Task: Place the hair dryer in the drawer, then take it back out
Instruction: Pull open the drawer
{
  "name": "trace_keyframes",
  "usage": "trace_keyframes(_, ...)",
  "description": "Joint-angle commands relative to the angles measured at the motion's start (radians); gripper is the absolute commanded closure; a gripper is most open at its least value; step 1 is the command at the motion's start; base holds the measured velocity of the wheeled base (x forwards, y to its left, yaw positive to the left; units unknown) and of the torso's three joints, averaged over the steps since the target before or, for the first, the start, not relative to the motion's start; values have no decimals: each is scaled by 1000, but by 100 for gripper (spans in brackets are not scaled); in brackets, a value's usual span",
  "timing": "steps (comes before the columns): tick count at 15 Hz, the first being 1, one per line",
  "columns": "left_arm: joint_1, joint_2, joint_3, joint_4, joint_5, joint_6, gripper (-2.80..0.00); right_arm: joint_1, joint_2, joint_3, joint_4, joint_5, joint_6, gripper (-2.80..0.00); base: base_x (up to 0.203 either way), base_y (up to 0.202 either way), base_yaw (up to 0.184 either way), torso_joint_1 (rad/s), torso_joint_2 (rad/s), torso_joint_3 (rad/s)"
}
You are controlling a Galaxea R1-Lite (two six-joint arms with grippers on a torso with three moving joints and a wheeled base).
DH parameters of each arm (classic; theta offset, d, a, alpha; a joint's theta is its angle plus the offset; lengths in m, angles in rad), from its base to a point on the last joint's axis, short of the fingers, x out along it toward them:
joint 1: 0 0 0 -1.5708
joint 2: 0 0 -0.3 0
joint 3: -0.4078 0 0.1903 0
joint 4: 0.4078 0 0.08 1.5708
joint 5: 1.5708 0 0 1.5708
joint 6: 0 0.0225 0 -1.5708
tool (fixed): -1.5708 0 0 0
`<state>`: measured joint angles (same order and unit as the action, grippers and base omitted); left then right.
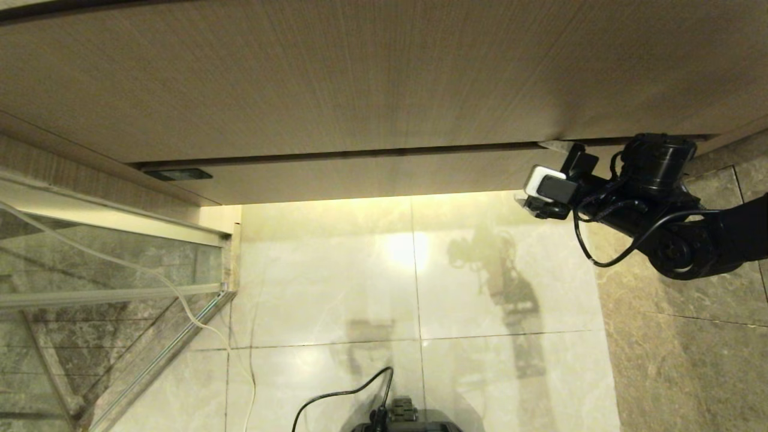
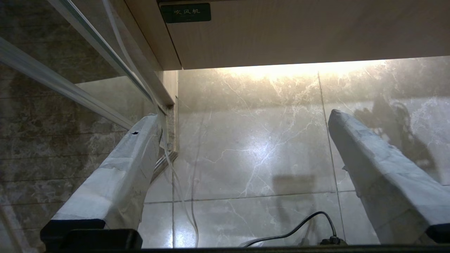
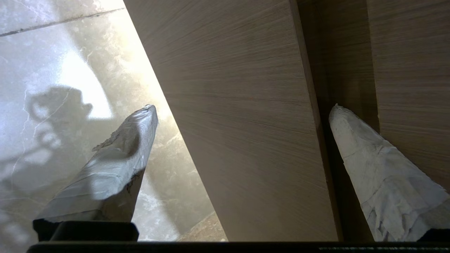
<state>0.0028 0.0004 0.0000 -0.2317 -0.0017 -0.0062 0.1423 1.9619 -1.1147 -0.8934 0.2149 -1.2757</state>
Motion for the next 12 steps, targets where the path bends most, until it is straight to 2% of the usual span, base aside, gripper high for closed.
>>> trace_keyframes(1, 0, 0, 40, -1, 0, 0, -280, -1, 12, -2, -14, 1, -8, -280, 0, 0, 0, 0, 0, 0)
trace_keyframes(12, 0, 0, 40, -1, 0, -1, -280, -10, 51, -20, -29, 1, -10, -280, 0, 0, 0, 0, 0, 0)
